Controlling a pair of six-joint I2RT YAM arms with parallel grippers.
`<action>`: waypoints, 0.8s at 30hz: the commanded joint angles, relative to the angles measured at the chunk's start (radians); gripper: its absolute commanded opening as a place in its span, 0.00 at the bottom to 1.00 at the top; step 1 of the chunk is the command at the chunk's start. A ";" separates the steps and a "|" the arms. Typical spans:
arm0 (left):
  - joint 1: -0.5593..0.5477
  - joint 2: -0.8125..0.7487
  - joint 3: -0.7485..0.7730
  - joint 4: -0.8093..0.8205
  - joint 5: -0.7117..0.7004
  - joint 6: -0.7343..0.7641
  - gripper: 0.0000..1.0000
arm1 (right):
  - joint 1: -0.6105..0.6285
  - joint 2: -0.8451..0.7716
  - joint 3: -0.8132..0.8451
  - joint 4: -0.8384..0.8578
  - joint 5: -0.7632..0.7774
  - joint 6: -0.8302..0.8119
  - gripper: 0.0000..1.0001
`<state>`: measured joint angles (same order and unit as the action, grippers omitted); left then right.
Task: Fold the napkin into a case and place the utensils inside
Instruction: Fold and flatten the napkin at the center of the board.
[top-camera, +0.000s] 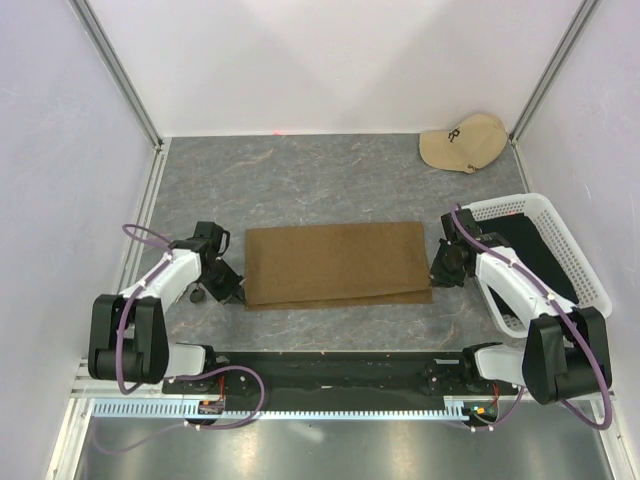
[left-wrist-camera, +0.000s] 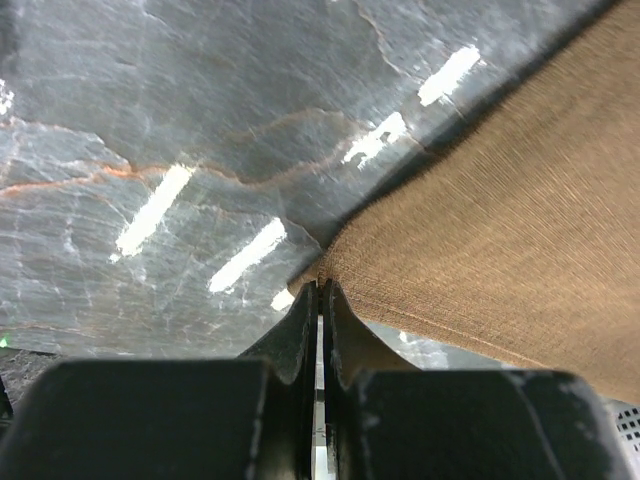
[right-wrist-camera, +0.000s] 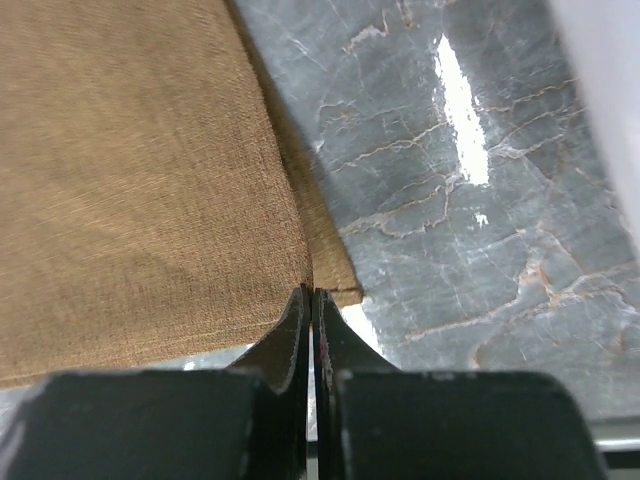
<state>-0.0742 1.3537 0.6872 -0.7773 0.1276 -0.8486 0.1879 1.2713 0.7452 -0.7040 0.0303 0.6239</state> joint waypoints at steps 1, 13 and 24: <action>0.005 -0.091 0.009 -0.048 -0.026 -0.010 0.02 | -0.004 -0.049 0.054 -0.109 0.060 -0.021 0.00; 0.005 -0.050 -0.018 -0.074 0.017 -0.049 0.02 | -0.004 -0.014 -0.044 -0.074 0.016 0.060 0.00; 0.004 0.105 0.032 -0.039 -0.025 -0.032 0.02 | -0.005 0.134 -0.087 0.079 0.028 0.097 0.00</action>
<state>-0.0742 1.3972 0.6830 -0.8333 0.1509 -0.8654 0.1879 1.3182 0.6895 -0.6624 0.0502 0.7094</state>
